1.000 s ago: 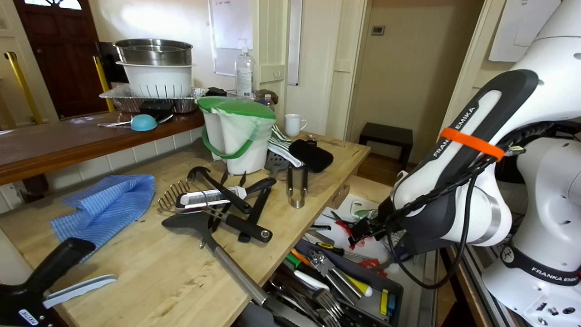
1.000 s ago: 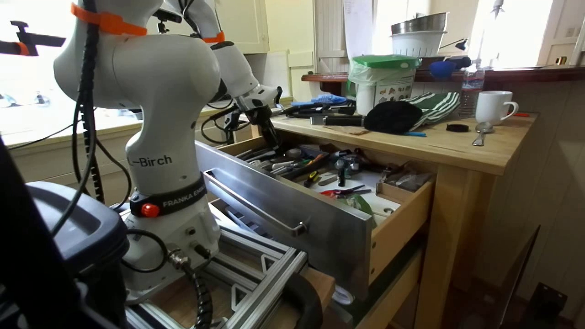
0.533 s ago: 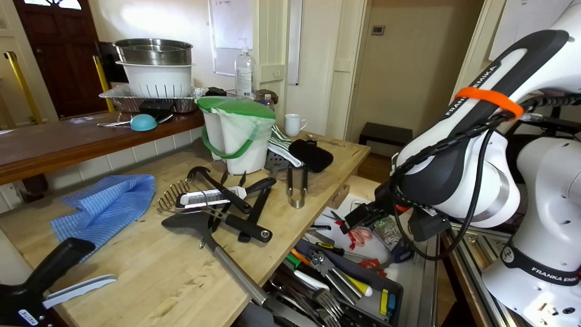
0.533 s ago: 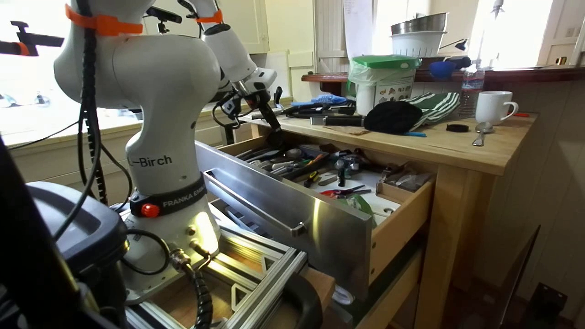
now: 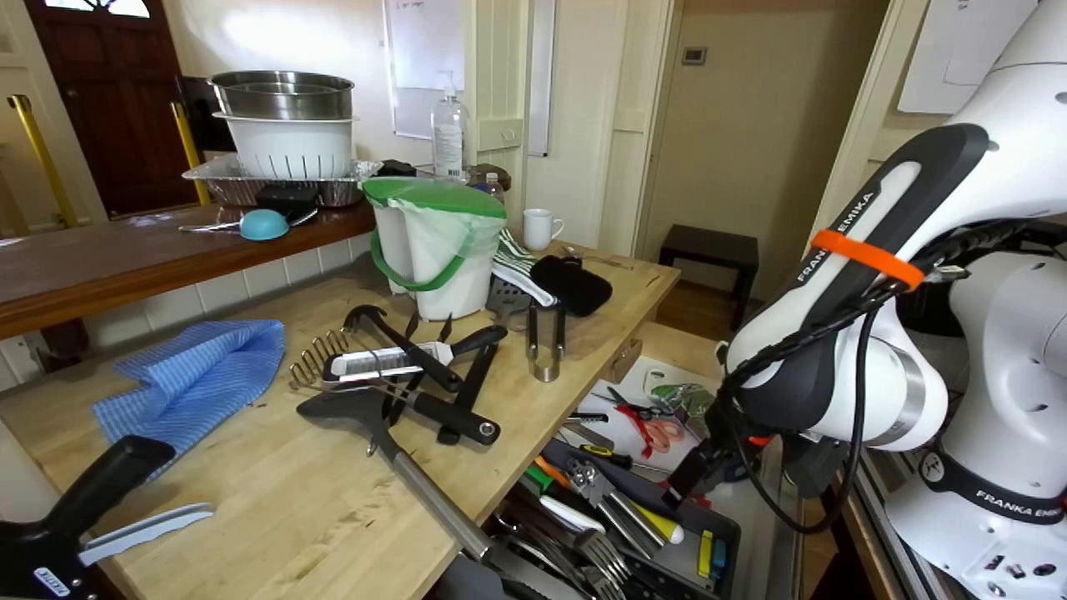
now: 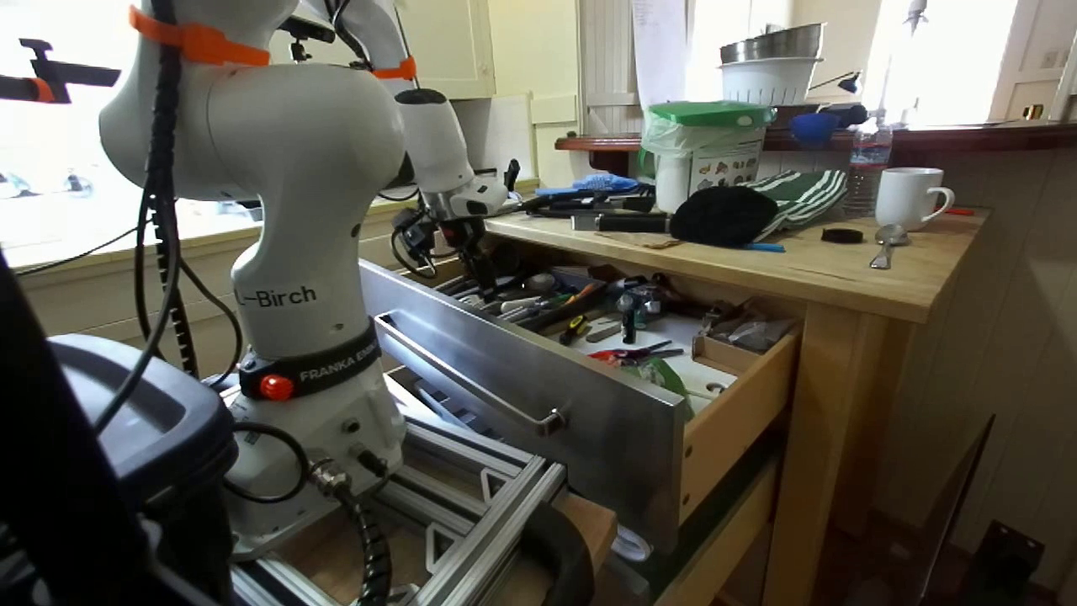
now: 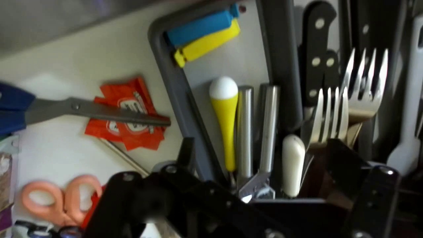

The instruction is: Open the first top drawer

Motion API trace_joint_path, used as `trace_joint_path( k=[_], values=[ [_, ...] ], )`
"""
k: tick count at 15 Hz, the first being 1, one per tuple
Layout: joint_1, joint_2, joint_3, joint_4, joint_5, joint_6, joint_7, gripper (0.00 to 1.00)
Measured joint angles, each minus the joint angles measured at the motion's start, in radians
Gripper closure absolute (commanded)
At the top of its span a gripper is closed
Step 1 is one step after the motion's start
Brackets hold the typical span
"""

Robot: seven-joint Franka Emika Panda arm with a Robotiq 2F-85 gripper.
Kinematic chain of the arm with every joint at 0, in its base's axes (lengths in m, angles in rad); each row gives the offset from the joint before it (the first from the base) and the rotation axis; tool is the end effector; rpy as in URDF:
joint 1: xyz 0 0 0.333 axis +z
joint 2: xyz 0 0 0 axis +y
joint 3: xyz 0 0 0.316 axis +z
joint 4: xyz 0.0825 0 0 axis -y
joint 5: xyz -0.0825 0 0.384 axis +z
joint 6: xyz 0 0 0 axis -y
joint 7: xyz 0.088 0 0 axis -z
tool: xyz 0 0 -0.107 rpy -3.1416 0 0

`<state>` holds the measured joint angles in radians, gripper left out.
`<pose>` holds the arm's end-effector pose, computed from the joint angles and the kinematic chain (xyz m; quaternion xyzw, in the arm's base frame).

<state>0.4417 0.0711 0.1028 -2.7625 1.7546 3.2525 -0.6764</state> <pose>0.3168 0.0787 0.2033 -0.9510 0.2693 -0.1351 0.0693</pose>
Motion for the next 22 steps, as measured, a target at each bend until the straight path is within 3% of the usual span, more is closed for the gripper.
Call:
trace_joint_path(
  k=[3,6,9,11,14,22],
  values=[
    [-0.024,0.041,-0.003,0.000,-0.062,-0.145,-0.030,0.00],
    [-0.066,0.079,-0.007,0.001,-0.246,-0.290,0.010,0.00],
    [-0.102,0.127,0.009,0.003,-0.403,-0.337,0.085,0.00],
    [-0.102,0.139,0.008,0.004,-0.414,-0.337,0.089,0.00],
    [-0.089,0.177,-0.004,0.006,-0.534,-0.350,0.171,0.00],
    [-0.009,0.185,-0.091,0.016,-0.821,-0.552,0.348,0.00]
  ],
)
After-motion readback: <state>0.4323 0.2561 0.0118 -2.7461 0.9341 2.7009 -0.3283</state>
